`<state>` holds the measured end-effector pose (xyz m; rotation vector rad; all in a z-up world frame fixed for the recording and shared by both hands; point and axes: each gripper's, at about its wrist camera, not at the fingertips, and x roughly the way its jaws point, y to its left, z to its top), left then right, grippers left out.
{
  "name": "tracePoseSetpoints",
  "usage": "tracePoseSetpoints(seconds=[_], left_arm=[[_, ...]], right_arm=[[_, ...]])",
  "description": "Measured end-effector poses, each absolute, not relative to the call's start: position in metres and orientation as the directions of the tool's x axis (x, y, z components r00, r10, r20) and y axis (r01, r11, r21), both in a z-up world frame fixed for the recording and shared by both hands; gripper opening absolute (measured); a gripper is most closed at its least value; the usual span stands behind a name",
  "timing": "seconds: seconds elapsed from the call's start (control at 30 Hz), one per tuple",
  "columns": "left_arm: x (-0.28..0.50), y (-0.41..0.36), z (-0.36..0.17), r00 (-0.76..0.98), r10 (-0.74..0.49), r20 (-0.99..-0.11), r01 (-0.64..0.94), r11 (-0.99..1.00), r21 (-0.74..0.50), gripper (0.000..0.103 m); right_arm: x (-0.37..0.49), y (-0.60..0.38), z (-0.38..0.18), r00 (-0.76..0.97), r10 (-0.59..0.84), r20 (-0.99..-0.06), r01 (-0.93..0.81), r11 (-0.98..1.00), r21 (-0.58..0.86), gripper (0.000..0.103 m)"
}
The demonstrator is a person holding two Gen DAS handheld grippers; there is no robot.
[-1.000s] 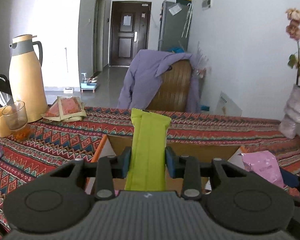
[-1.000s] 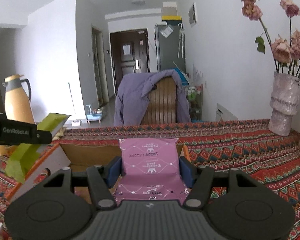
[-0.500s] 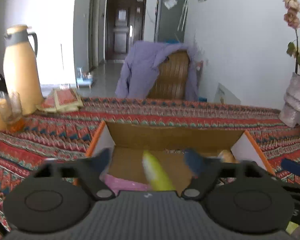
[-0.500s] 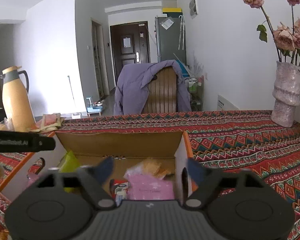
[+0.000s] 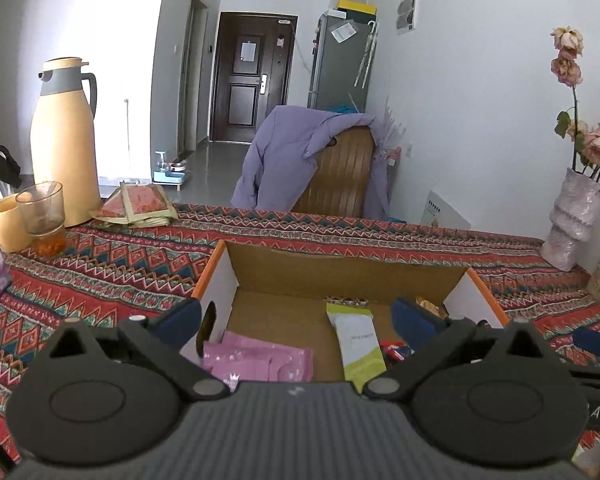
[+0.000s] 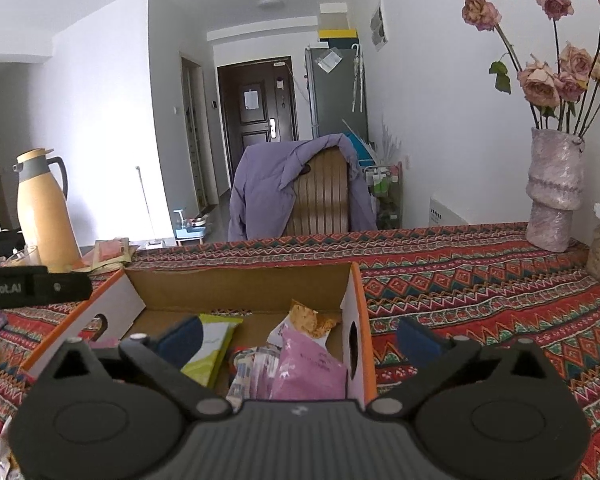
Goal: Organize snacks
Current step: 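Move both tools back over the snack pile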
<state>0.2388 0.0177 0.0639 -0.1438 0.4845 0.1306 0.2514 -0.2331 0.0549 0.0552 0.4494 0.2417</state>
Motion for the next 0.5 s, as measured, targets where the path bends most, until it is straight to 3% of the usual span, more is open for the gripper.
tracePoseSetpoints(seconds=[0.5], left_arm=[[0.163, 0.026, 0.056, 0.891, 0.022, -0.452, -0.091, 0.987, -0.130, 0.103]], right_arm=[[0.182, -0.246, 0.058, 0.880, 0.275, -0.388, -0.257, 0.961, 0.099, 0.103]])
